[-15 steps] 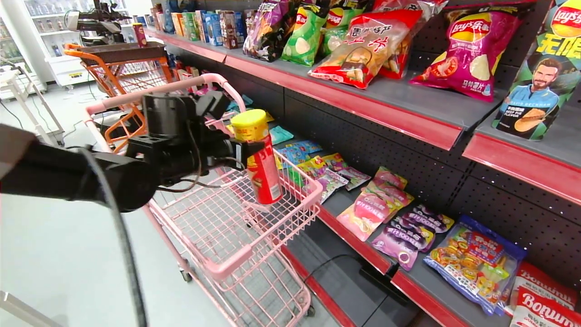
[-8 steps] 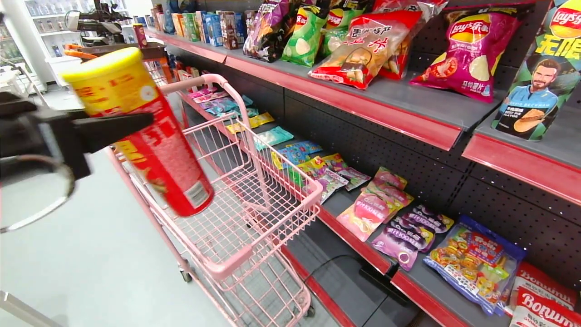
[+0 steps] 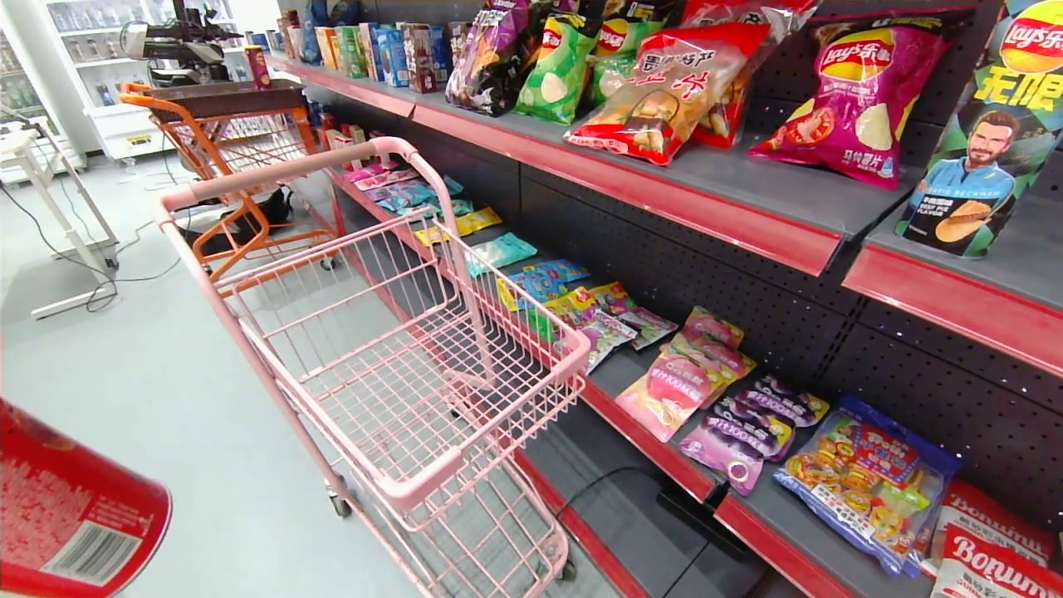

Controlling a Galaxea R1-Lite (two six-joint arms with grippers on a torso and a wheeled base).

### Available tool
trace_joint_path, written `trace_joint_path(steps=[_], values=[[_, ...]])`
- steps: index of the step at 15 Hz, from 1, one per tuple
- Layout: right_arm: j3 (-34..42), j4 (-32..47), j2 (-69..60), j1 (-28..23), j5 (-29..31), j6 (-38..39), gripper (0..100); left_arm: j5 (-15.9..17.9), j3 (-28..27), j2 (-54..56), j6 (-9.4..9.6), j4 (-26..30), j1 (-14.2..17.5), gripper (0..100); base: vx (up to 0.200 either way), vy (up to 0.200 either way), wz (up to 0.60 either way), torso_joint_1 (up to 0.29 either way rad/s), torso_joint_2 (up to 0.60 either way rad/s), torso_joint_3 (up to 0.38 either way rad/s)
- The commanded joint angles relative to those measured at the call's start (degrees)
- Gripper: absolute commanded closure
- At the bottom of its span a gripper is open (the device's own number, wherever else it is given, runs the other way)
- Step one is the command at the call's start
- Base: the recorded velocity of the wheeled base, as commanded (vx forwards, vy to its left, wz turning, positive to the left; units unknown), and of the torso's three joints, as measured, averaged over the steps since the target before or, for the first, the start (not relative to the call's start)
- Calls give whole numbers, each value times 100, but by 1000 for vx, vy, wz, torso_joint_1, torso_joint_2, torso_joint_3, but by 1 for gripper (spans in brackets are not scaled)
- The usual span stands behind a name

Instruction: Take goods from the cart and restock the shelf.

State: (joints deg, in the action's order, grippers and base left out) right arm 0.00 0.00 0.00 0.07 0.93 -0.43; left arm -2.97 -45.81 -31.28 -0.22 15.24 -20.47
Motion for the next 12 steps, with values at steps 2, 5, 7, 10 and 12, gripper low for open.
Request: trace_joint_path(steps=[2,5,7,10,12], values=[[0,0,0,1,4,-1,0,-142,398,694,-4,14,8,100,0,0,0,0,0,0],[0,0,0,1,-5,-1,0,-221,521,1036,-4,506,8,100,0,0,0,0,0,0],[0,0,0,1,4,-1,0,-230,521,1195,-4,753,17,100,0,0,0,28,-109,-74],[0,0,0,1,-5,-1,0,-344,591,1256,-40,876,289,100,0,0,0,111,-401,-287],[0,0,0,1,-5,-1,0,-335,696,1256,-48,876,702,100,0,0,0,144,-481,-339]])
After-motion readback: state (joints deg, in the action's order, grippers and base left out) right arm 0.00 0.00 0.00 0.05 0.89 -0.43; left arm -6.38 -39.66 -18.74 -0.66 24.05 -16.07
